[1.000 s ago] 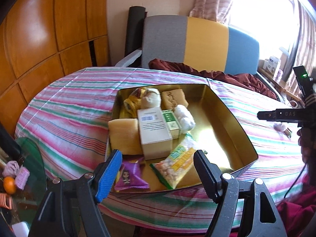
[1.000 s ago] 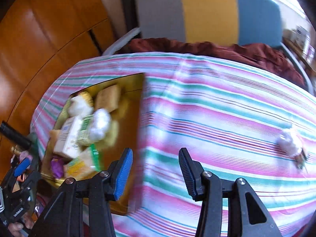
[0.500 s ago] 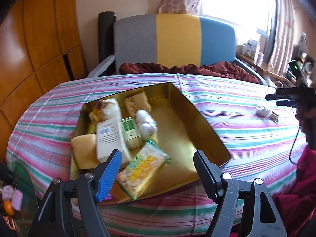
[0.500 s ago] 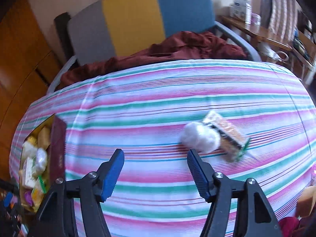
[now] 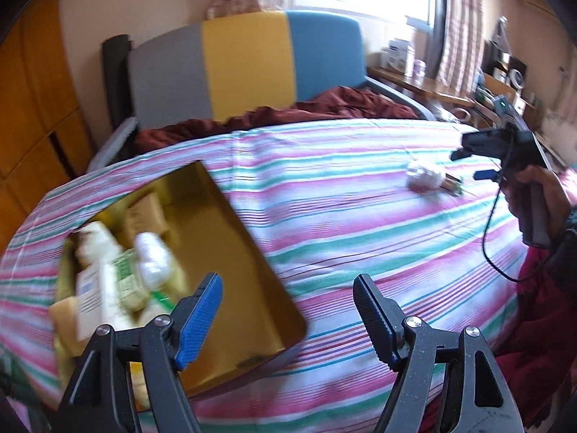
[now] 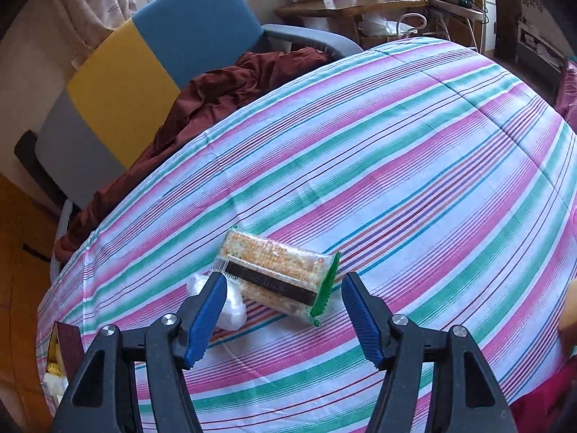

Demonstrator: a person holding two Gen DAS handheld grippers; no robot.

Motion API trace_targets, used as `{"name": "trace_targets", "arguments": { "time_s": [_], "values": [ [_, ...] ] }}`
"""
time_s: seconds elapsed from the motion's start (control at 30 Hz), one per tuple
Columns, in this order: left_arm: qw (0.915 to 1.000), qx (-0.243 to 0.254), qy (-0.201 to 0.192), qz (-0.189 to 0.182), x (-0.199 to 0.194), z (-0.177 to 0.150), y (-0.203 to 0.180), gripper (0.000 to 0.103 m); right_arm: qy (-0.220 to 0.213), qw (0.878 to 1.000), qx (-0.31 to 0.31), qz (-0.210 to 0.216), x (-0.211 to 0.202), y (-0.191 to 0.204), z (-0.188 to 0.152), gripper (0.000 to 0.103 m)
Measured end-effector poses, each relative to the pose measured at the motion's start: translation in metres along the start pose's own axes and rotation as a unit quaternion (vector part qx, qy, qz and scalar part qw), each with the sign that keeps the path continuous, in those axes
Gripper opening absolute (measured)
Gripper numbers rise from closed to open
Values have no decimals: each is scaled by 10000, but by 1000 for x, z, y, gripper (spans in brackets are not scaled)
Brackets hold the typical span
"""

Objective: Organize objects
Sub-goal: 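Grasp the second wrapped white ball with the left gripper while the right approaches the cracker packet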

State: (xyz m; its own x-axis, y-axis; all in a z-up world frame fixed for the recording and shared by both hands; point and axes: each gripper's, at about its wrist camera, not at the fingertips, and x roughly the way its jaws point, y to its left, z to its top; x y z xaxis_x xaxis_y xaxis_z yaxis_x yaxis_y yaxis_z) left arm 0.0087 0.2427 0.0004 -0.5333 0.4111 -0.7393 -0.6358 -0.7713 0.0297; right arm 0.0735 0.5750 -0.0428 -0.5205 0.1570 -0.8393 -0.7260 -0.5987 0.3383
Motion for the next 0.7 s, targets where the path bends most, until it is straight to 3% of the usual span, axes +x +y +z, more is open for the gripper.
{"name": "trace_targets", "arguments": {
  "time_s": [0.2, 0.33, 0.47, 0.7],
  "values": [
    [9988, 158, 280, -380, 28, 13, -32, 75, 39, 9992, -9, -403, 8, -3, 3, 67],
    [9964, 70, 442, -724, 48, 32, -49, 74, 134, 9995, 269, -109, 5, -10, 1, 67],
    [9910, -183, 671, -1141, 74, 57, -67, 73, 43, 9991, 411, -72, -2, -14, 0, 67],
    [9852, -229, 857, -1469, 123, 99, -106, 74, 79, 9971, 746, -78, -9, -28, -1, 67]
  ]
}}
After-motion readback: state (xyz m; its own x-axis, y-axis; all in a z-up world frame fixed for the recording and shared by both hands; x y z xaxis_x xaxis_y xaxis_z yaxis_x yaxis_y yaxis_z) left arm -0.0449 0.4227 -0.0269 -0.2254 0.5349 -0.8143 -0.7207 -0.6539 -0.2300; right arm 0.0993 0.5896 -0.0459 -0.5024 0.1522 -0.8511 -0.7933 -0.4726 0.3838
